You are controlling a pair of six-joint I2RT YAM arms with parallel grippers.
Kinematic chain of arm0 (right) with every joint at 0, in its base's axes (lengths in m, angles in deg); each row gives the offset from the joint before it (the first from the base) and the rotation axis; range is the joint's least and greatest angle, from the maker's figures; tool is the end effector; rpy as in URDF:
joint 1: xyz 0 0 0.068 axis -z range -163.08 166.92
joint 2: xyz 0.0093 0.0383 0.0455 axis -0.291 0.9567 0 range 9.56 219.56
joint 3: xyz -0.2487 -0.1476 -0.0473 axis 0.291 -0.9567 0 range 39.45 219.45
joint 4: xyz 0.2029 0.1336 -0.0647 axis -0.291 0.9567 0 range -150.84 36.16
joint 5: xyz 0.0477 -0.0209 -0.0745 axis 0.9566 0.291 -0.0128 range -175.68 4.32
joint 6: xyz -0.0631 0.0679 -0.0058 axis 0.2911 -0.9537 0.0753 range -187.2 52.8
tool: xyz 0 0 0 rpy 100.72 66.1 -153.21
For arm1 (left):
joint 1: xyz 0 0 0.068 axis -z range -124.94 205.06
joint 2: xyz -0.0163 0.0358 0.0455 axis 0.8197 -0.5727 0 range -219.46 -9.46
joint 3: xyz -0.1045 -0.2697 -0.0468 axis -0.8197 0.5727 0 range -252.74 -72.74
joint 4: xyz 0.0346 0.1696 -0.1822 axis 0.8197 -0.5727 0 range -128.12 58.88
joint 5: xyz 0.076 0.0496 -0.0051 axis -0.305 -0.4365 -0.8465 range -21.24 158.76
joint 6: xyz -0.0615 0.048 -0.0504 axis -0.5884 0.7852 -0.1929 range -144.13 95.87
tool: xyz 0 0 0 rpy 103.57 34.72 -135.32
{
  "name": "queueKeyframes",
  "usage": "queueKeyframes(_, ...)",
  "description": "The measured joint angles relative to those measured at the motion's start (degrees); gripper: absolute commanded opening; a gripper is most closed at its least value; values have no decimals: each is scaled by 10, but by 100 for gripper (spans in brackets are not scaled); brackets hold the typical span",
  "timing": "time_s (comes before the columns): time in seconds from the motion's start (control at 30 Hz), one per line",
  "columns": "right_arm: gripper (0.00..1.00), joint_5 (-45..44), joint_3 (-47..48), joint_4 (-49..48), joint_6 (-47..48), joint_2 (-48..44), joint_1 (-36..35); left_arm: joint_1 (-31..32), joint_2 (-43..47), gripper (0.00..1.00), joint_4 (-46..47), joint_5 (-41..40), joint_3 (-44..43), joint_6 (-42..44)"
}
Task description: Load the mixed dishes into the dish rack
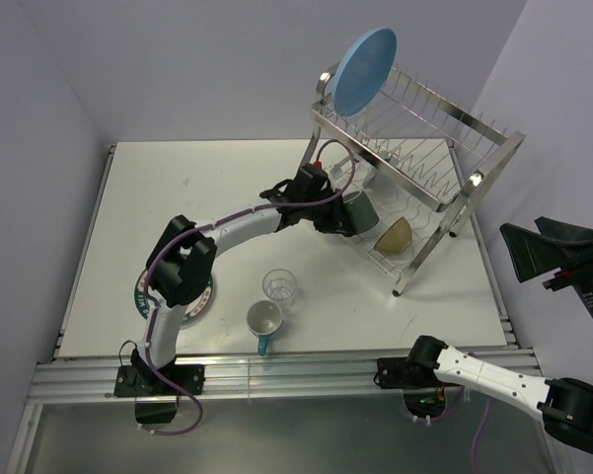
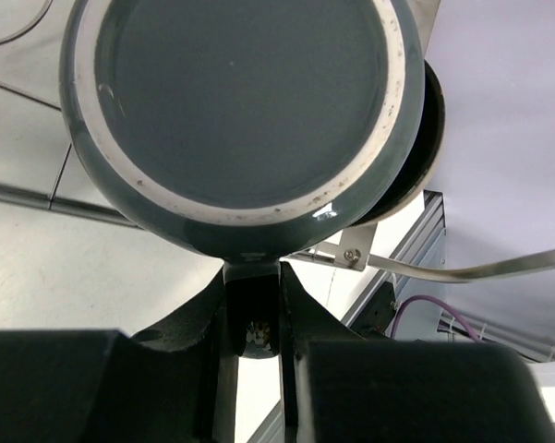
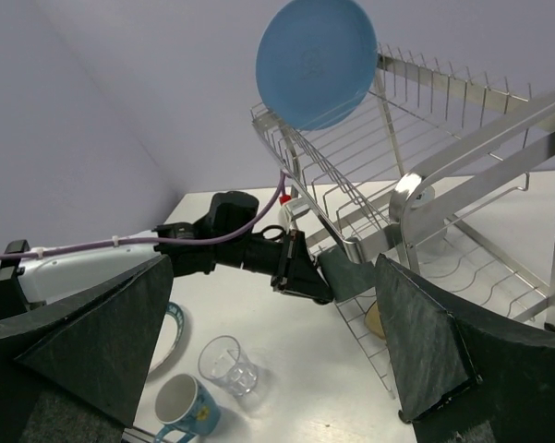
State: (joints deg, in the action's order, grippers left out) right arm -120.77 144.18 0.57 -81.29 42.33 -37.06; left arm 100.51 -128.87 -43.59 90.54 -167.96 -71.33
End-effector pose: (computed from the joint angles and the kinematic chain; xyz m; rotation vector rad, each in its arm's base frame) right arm 0.0012 -0.0801 0.5350 0.0223 1.4435 0.5551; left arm 0.3424 -0.3922 0.2298 0.2015 2.4803 -1.2285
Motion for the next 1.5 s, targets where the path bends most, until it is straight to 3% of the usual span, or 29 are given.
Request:
queueKeyframes(0.27,95,0,5,10,-5,3,0,-9,-25,0,7,9,-24,24)
queueKeyframes(0.67,94,26,11,26,-26,30,7,-23,-129,0,-108,-36,-216,146)
queueKeyframes(1.23,93,47,-2,23,-31,40,9,-8,-130,0,-113,-153,-207,288)
queueKeyframes(1.5,93,47,-2,25,-38,40,9,-5,-130,0,-101,-250,-204,330)
